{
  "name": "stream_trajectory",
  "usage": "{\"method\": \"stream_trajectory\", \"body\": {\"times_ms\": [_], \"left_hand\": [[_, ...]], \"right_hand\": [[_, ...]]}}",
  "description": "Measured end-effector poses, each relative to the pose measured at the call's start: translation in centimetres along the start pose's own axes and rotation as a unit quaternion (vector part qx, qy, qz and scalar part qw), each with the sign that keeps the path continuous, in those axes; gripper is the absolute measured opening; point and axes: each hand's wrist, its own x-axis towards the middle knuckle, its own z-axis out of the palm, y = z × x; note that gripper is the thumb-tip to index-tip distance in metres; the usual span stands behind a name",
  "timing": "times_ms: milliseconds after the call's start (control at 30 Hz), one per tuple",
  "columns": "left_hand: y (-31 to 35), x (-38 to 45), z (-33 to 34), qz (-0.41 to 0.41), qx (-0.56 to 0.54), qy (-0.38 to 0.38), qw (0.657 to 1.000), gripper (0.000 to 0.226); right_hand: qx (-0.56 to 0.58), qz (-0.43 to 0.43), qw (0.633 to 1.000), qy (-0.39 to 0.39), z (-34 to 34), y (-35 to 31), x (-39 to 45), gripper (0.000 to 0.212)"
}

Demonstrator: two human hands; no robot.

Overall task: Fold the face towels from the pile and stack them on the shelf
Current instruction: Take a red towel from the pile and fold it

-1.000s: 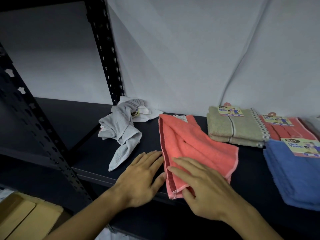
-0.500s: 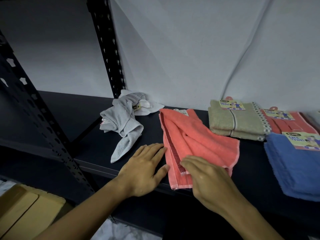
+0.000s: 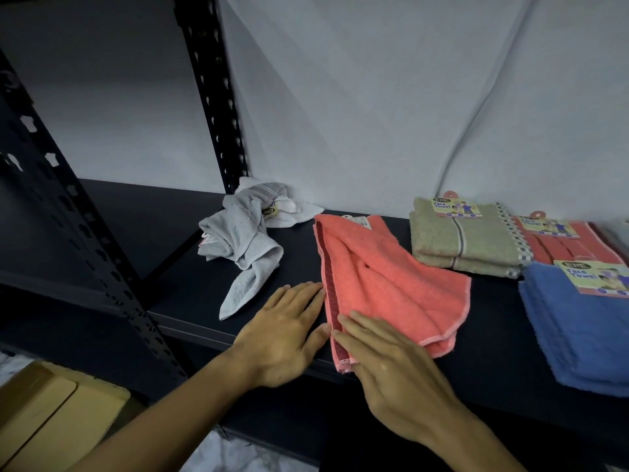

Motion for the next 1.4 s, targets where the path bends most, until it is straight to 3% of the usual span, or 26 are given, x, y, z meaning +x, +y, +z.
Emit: {"method": "stream_trajectory", "body": {"times_ms": [133,233,333,500,700,867,1100,1267,1400], "left_hand": [[-0.2,0.1,-0.2,-0.031,-0.110,0.025,0.993,0.056],[-0.4,0.8,-0.5,-0.102,-0.237,0.077,0.963,0.043],[0.2,1.8,-1.1,-0.122,-0.258,0.111,0.952,0.042],[1.1,4.9,-1.7,-0.093,-0.128,0.071,0.985,0.053],[0.4,7.6,-1.4,-0.110,0.022,-0.059,0.992,0.063],[-0.5,9.1,-1.8,-0.129,0.040,-0.107,0.985,0.065],[-2.3,13.0,-2.3,-0.151,0.055,-0.119,0.980,0.066],[-3.6,15.4,-3.2,-0.138,0.106,-0.131,0.976,0.066],[-5.0,16.9,-3.3,-0.125,0.128,-0.131,0.975,0.065]], "right_hand": [[0.008,-0.006,0.998,-0.065,0.0,0.1,-0.3,0.053],[-0.011,-0.020,0.995,-0.094,-0.3,0.0,-0.5,0.062],[0.005,-0.019,0.992,-0.122,-0.8,0.0,-0.3,0.065],[0.002,-0.013,0.993,-0.117,-0.3,0.2,-0.2,0.065],[-0.077,-0.020,0.996,-0.047,0.3,0.5,-0.6,0.049],[-0.084,-0.014,0.995,-0.051,0.5,0.3,-0.4,0.049],[-0.067,0.008,0.992,-0.105,0.0,0.3,0.5,0.049],[0.040,-0.002,0.989,-0.140,-0.3,0.3,2.1,0.067],[0.040,0.007,0.988,-0.148,-0.4,-0.1,3.1,0.072]]}}
